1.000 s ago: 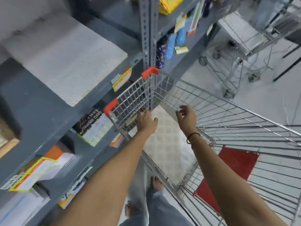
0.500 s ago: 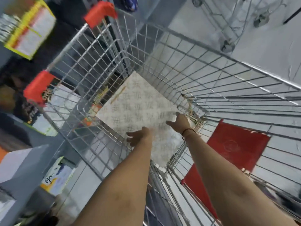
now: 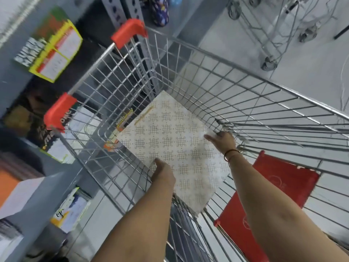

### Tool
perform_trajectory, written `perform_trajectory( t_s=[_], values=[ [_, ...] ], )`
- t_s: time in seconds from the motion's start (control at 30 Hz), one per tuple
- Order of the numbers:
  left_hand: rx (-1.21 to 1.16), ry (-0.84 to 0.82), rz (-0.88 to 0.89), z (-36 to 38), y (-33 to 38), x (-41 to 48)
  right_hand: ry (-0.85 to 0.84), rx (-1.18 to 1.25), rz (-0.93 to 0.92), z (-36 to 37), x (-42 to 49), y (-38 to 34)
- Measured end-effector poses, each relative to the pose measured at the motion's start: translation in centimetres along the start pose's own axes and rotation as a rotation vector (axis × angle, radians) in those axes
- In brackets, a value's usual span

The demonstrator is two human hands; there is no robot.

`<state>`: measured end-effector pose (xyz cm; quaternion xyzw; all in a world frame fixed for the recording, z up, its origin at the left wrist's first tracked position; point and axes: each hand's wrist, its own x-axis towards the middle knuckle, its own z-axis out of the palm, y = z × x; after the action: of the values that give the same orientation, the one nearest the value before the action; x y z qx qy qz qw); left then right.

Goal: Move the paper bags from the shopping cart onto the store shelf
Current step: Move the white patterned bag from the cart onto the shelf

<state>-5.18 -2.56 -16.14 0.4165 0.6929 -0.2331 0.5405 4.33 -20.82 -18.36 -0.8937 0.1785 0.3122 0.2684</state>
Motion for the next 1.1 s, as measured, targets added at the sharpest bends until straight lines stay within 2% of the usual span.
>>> perform_trajectory(
  t_s=[0.1,0.23,0.33,0.4,0.5,0.6,0.73,0.8,0.93,1.0,1.1],
  values=[
    [0.020,-0.037,0.016,-1.0,0.9,-2.0,0.009,0.007,-0.040,-1.7,-1.5,-1.9],
    [0.220,-0.002,0.049,-2.8,1.6,-4.3,0.016,-0.036,-0.078,-4.2,-3.1,-5.2],
    [0.377,0.072,0.189,-4.0,2.0,-6.0,0.003,-0.157,-0.065,-5.9,-4.8,-7.8],
    [0.495,0.096,0.263,-5.1,2.6,-7.2,0.069,-0.216,-0.064,-7.0,-6.5,-9.6],
    [0.565,0.046,0.298,-6.6,3.8,-9.1,0.140,-0.297,-0.073,-8.6,-8.6,-11.6],
    [0.637,0.065,0.350,-8.1,5.1,-11.1,0.111,-0.309,-0.067,-10.2,-10.9,-12.8],
    [0.607,-0.078,0.459,-10.2,7.3,-14.5,0.048,-0.216,-0.053,-12.4,-13.8,-13.8],
    [0.623,-0.092,0.542,-11.8,8.2,-16.5,0.032,-0.136,-0.039,-12.8,-15.7,-13.5],
    [0.655,-0.087,0.716,-14.4,9.2,-20.1,0.043,0.211,-0.084,-13.3,-18.7,-12.4],
    [0.623,-0.089,0.779,-16.0,9.3,-21.4,-0.038,0.166,-0.029,-14.2,-20.6,-13.3],
    [0.565,-0.146,0.853,-18.9,8.8,-23.0,-0.043,0.124,-0.056,-15.7,-23.7,-14.1]
  ],
)
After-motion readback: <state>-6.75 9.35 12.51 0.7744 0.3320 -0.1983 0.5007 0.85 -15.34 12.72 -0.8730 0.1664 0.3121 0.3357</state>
